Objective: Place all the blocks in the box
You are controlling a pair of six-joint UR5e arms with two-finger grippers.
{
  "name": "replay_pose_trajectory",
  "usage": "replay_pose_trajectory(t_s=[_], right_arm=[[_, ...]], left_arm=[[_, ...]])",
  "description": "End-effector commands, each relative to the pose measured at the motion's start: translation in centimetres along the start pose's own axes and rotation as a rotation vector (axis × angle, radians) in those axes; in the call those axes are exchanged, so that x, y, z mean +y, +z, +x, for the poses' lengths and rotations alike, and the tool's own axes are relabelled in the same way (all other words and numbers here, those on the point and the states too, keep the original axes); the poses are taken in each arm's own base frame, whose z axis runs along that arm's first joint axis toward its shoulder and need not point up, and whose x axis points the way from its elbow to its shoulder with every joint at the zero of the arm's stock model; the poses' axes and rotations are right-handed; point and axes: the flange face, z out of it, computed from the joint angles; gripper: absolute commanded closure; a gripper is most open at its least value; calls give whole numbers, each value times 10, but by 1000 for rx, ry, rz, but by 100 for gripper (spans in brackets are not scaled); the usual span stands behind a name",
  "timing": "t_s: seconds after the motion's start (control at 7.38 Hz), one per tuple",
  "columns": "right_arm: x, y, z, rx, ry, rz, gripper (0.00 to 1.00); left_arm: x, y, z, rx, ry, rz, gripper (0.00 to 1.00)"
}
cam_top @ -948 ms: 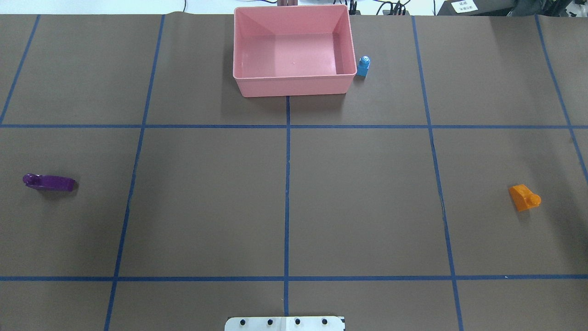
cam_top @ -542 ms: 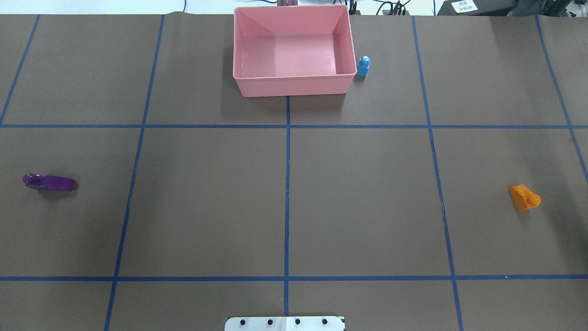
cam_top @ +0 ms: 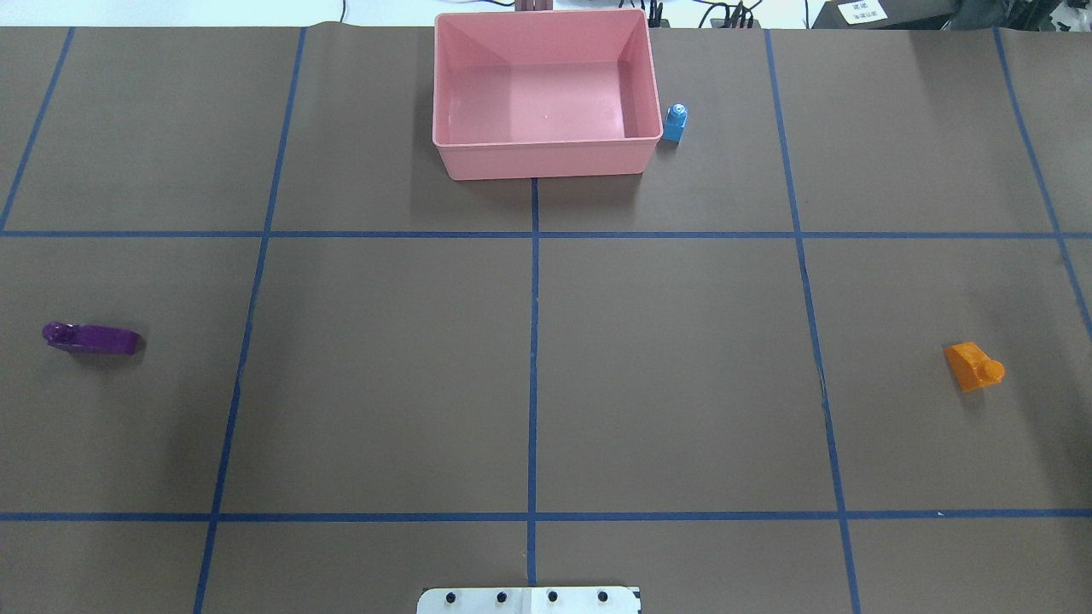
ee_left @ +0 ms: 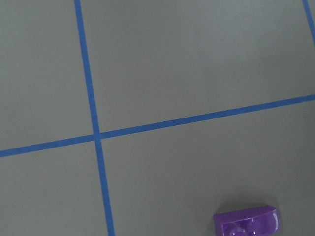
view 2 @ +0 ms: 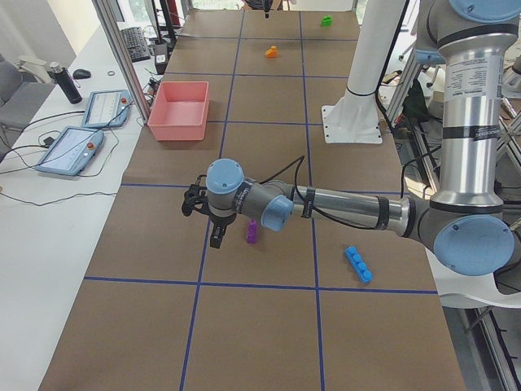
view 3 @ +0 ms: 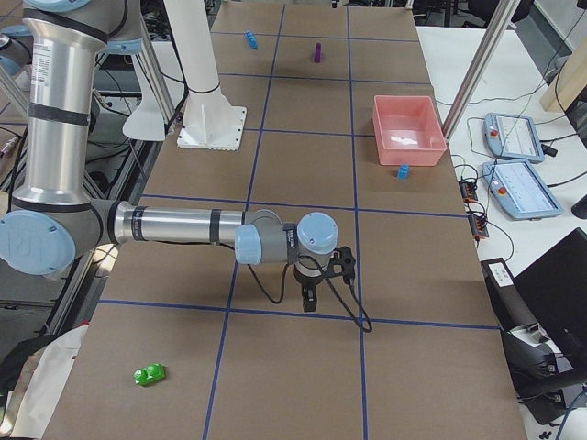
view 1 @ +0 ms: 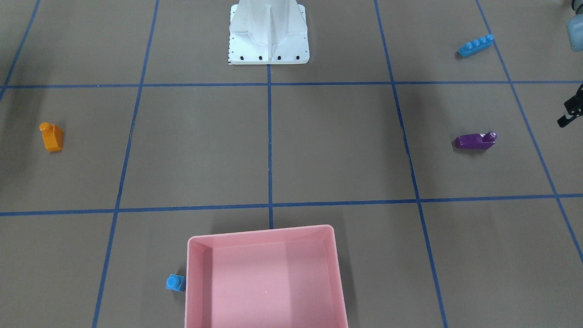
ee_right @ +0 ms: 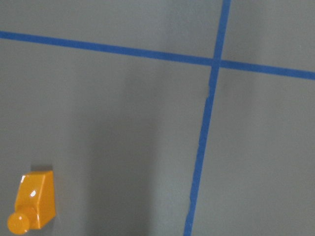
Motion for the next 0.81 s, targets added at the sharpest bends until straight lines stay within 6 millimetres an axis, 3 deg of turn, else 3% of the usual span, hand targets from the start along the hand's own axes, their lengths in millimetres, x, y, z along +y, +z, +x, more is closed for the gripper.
replay_pose_trajectory(t_s=[0.0,0.27,0.41,0.68], right_arm=[[100,30,35,58,-115,-24,0],[161,49,53,53,-92,-96,0],[195,58,62,45,-184,-142,0],[235,69,76,55,-183,-202,0]], left_arm=[[-5,4,11,6,5,2,0],[-5,9,16,10,9,-5,0],[-7,9,17,11,9,-5,0],[-11,4,24,15,18,6,0]])
